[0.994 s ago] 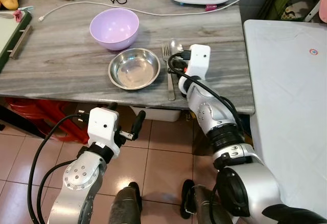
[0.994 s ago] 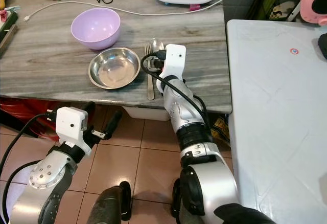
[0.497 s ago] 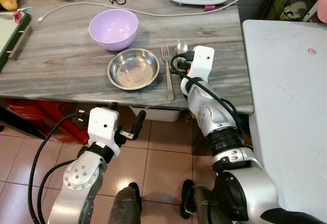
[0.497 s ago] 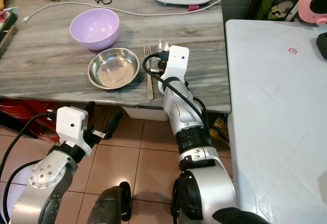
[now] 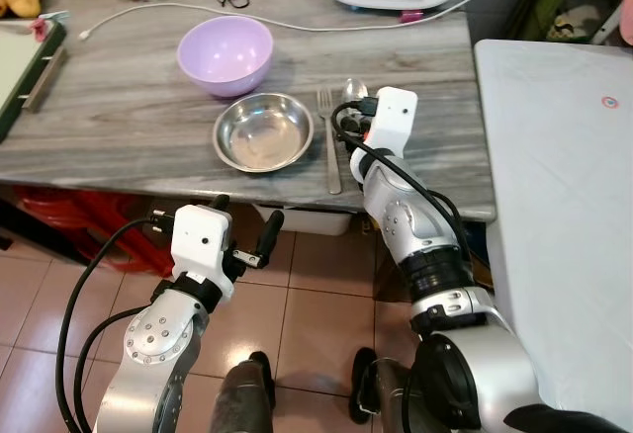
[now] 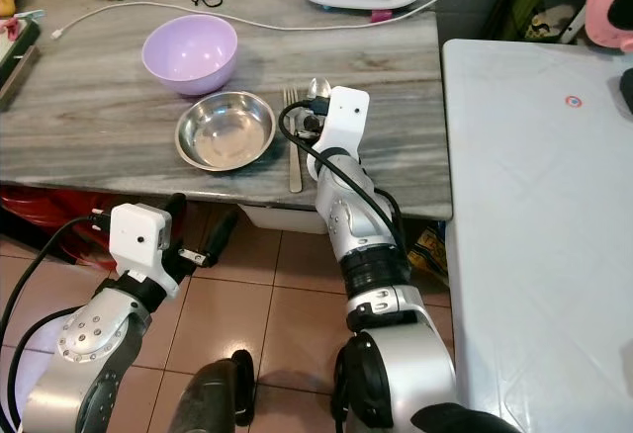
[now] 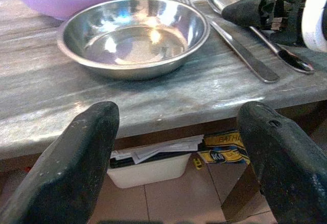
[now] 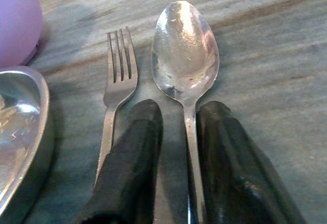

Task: Setting the table

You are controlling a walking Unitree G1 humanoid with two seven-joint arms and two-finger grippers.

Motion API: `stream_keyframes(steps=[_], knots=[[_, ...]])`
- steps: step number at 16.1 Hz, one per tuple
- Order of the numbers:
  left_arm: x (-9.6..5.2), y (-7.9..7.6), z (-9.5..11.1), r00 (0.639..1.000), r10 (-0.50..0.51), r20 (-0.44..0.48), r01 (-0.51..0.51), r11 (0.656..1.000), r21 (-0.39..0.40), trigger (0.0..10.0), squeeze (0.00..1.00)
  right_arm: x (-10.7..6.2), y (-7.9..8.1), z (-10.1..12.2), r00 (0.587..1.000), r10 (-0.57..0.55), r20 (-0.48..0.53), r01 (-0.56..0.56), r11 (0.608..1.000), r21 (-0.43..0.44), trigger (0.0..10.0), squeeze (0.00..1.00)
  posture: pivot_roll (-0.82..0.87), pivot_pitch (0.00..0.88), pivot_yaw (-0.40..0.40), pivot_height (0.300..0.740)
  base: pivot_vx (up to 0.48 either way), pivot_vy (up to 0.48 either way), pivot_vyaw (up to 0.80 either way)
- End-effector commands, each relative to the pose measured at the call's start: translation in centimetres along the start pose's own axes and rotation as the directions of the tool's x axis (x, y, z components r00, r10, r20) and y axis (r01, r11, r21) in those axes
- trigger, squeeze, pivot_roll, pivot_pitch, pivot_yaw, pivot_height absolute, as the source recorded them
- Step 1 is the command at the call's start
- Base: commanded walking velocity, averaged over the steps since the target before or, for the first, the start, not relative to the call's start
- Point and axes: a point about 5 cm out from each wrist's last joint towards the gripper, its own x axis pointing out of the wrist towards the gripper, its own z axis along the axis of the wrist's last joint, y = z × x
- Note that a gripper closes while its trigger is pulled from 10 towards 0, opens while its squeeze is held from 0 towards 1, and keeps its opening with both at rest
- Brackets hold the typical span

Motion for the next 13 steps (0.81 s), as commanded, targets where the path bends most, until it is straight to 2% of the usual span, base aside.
stream_keyframes(steps=[1, 4, 6, 7, 9, 11, 12, 13], knots=[[-0.1, 0.1, -0.5, 1.0, 0.008, -0.02, -0.008, 1.0, 0.001, 10.0, 0.0, -0.6, 0.3, -2.3, 0.997, -0.018, -0.079, 0.022, 0.999, 0.045, 10.0, 1.0, 0.1, 0.201, 0.047, 0.74, 0.0, 0.0, 0.0], [0.1, 0.2, -0.4, 1.0, 0.025, -0.004, -0.025, 1.0, 0.003, 10.0, 0.0, -1.8, -0.7, -0.2, 0.999, -0.018, 0.045, 0.019, 1.0, -0.003, 10.0, 1.0, 0.09, 0.176, 0.04, 0.74, 0.0, 0.0, 0.0], [0.5, 1.1, -0.5, 0.995, 0.097, 0.0, -0.097, 0.995, 0.018, 10.0, 0.0, -4.3, -2.8, 1.2, 0.979, -0.006, 0.205, 0.028, 0.994, -0.101, 10.0, 1.0, 0.09, 0.129, 0.029, 0.74, 0.0, 0.0, 0.0], [0.6, 1.2, -0.6, 0.994, 0.111, -0.001, -0.111, 0.994, 0.021, 10.0, 0.0, -5.1, -3.5, 1.4, 0.97, 0.0, 0.244, 0.033, 0.991, -0.131, 10.0, 1.0, 0.08, 0.124, 0.028, 0.74, 0.0, 0.0, 0.0], [1.0, 2.0, -1.1, 0.986, 0.166, -0.016, -0.166, 0.986, 0.005, 10.0, 0.0, -7.4, -6.1, 0.9, 0.947, 0.009, 0.32, 0.072, 0.968, -0.242, 10.0, 1.0, 0.06, 0.075, 0.023, 0.74, 0.0, 0.0, 0.0], [1.6, 2.2, -1.4, 0.985, 0.171, -0.007, -0.171, 0.985, 0.001, 10.0, 0.0, -9.4, -8.7, 0.1, 0.938, -0.015, 0.345, 0.134, 0.937, -0.323, 10.0, 1.0, 0.05, 0.028, 0.02, 0.74, 0.0, 0.0, 0.0], [1.9, 2.2, -1.4, 0.985, 0.173, -0.004, -0.173, 0.985, -0.001, 10.0, 0.0, -9.8, -9.3, -0.2, 0.942, -0.037, 0.334, 0.154, 0.931, -0.33, 10.0, 1.0, 0.04, 0.016, 0.021, 0.74, 0.0, 0.0, 0.0], [2.2, 2.2, -1.3, 0.984, 0.175, 0.006, -0.175, 0.984, -0.006, 10.0, 0.0, -10.3, -10.0, -0.7, 0.946, -0.062, 0.319, 0.176, 0.924, -0.341, 10.0, 0.0, 0.04, 0.006, 0.021, 0.74, 0.0, 0.0, -0.71]])
